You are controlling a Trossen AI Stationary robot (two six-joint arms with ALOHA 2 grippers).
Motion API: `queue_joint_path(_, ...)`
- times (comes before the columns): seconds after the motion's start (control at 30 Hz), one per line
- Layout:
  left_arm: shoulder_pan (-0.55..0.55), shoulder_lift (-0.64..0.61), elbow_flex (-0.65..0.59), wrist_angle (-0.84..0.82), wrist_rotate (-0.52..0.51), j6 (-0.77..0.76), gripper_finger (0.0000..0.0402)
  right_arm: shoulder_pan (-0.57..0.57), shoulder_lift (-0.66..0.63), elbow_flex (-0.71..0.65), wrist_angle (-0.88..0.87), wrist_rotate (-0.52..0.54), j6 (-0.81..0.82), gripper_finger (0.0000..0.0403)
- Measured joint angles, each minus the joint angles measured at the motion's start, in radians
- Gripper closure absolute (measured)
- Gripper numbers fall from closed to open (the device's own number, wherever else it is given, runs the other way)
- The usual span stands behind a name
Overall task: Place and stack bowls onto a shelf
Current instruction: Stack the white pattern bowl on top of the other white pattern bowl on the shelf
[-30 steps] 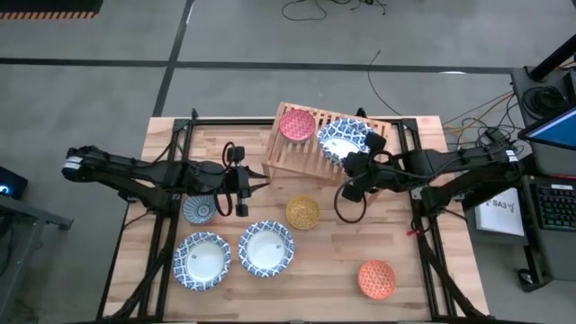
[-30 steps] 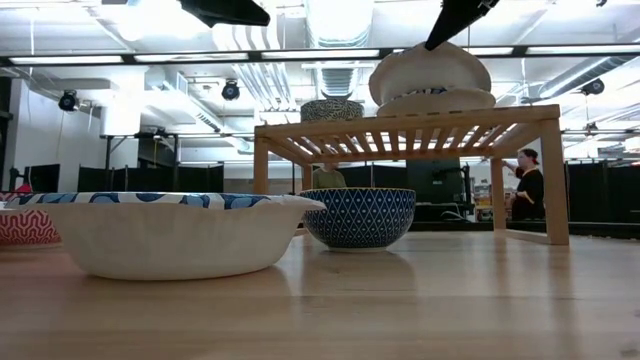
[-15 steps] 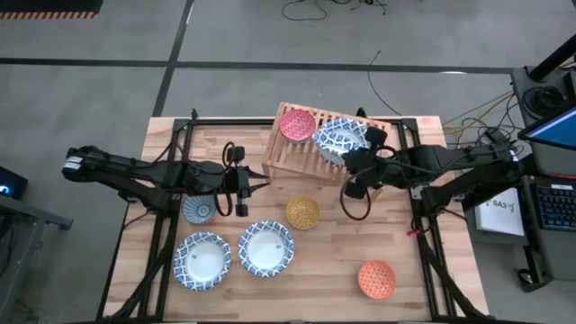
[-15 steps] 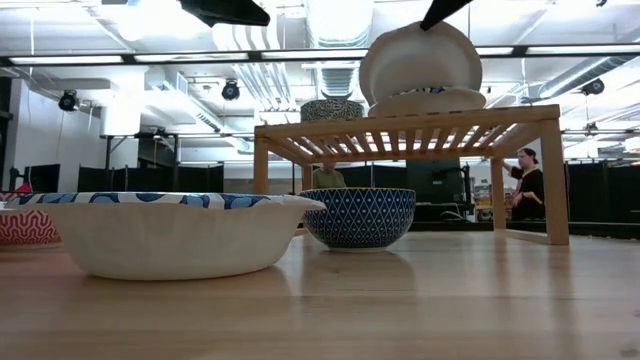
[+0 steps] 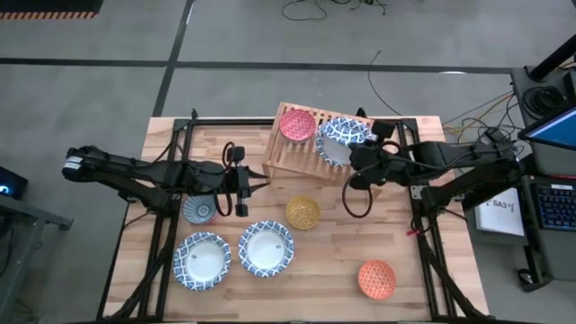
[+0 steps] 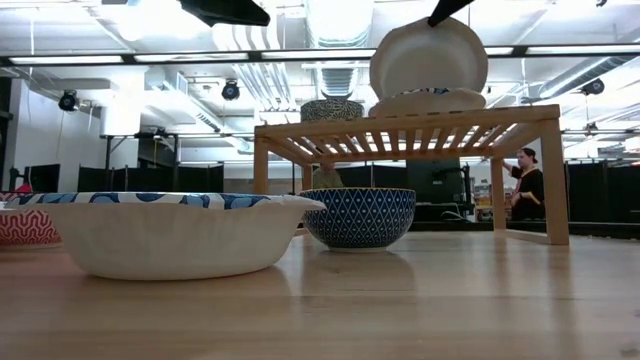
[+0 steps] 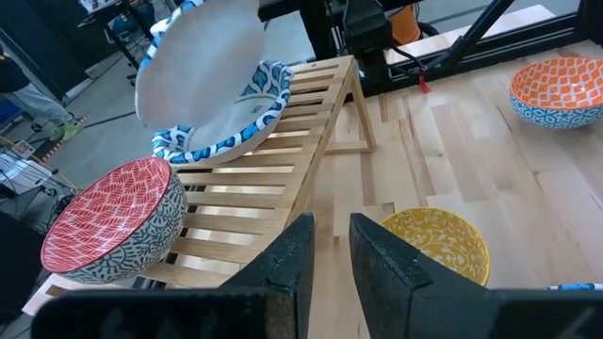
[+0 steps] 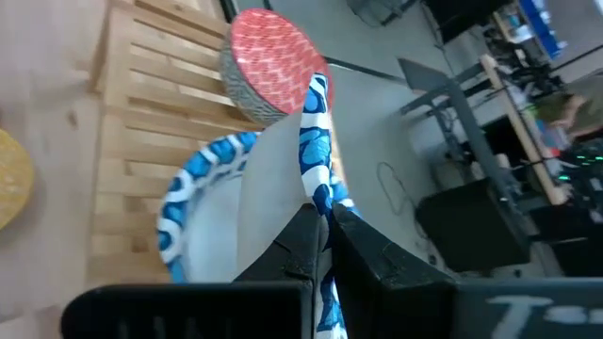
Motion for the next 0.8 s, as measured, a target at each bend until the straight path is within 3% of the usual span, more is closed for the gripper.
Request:
queue_joint_path(0.27,0.0,0.0,0.0,0.0,0.0,0.0,0.0348,0.0,0.007,0.005,-0.001,0.087,-0.059,0.039)
queue_joint_path(0.67,0.0,0.0,0.0,0.0,0.0,0.001,0.0348,-0.003,0.061,-0.066,-0.001,0.078,0.008,0.039)
queue_joint_path(0.8,0.0,0.0,0.0,0.0,0.0,0.001,0.0348,-0.003,0.076,-0.066,-0.001,0.06,0.022,0.0371)
